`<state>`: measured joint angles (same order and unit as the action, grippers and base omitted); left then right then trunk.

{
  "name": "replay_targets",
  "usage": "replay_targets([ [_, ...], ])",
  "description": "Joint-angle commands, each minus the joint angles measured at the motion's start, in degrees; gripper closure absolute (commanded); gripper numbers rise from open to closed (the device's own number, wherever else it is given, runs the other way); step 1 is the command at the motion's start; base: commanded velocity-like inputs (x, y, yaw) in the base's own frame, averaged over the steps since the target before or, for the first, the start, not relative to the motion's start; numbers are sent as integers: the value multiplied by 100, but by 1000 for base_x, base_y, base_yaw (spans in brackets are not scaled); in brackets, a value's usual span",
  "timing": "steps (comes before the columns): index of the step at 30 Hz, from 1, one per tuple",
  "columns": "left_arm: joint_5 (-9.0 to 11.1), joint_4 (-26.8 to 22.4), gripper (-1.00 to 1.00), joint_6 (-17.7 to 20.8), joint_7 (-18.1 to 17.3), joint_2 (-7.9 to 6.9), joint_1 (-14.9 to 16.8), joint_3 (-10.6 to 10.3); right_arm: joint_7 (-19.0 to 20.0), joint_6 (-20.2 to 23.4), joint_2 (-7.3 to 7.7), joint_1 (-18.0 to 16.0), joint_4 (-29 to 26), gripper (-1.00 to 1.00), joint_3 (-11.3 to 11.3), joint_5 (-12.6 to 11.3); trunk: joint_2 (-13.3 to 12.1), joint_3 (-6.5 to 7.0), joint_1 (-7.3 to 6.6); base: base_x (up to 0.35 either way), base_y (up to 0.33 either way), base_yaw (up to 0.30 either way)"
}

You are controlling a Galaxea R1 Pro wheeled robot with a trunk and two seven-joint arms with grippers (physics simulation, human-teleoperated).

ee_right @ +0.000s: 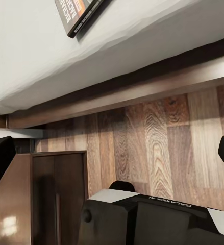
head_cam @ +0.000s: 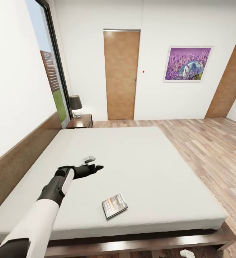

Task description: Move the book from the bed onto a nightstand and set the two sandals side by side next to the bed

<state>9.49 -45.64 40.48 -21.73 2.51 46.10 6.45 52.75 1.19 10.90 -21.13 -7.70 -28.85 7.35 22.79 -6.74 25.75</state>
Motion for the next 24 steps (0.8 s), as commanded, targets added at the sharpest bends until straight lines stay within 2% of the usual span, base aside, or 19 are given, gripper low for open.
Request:
replay_targets([
  [1, 80, 221, -100, -74, 232, 51, 9, 33, 25, 13, -1, -5, -4, -100, -51, 57, 13, -12, 3, 0, 0, 0],
  [3, 142, 502, -100, -262, 462, 112, 11, 34, 25, 15, -1, -5, -3, -100, -51, 57, 13, -12, 3, 0, 0, 0],
  [6, 173, 724, -100, -413, 627, 205, 12, 28, 25, 14, -1, -5, -5, -100, -51, 57, 13, -12, 3, 0, 0, 0],
  [9, 197, 986, -100, -505, 767, 402, 13, 25, 25, 13, -1, -5, -3, -100, -51, 57, 13, -12, 3, 0, 0, 0],
  [12, 230, 1099, -100, -506, 765, 417, 13, 39, 25, 13, -1, -5, -3, -100, -51, 57, 13, -12, 3, 0, 0, 0],
  [15, 582, 1162, -100, -503, 760, 423, 13, 52, 25, 14, -1, -5, -7, -100, -51, 57, 13, -12, 3, 0, 0, 0],
  [16, 781, 1174, -100, -509, 759, 422, 13, 54, 25, 15, -1, -5, -6, -100, -51, 57, 13, -12, 3, 0, 0, 0],
  [19, 1197, 1194, -100, -532, 759, 419, 13, 50, 25, 13, -1, -5, -6, -100, -51, 57, 13, -14, 3, 0, 0, 0],
  [21, 1338, 1196, -100, -542, 758, 418, 13, 41, 25, 13, -1, -5, -9, -100, -51, 57, 13, -23, 3, 0, 0, 0],
  [24, 1394, 1197, -100, -547, 755, 416, 13, 35, 25, 13, -1, -5, -7, -100, -51, 57, 13, -45, 3, 0, 0, 0],
])
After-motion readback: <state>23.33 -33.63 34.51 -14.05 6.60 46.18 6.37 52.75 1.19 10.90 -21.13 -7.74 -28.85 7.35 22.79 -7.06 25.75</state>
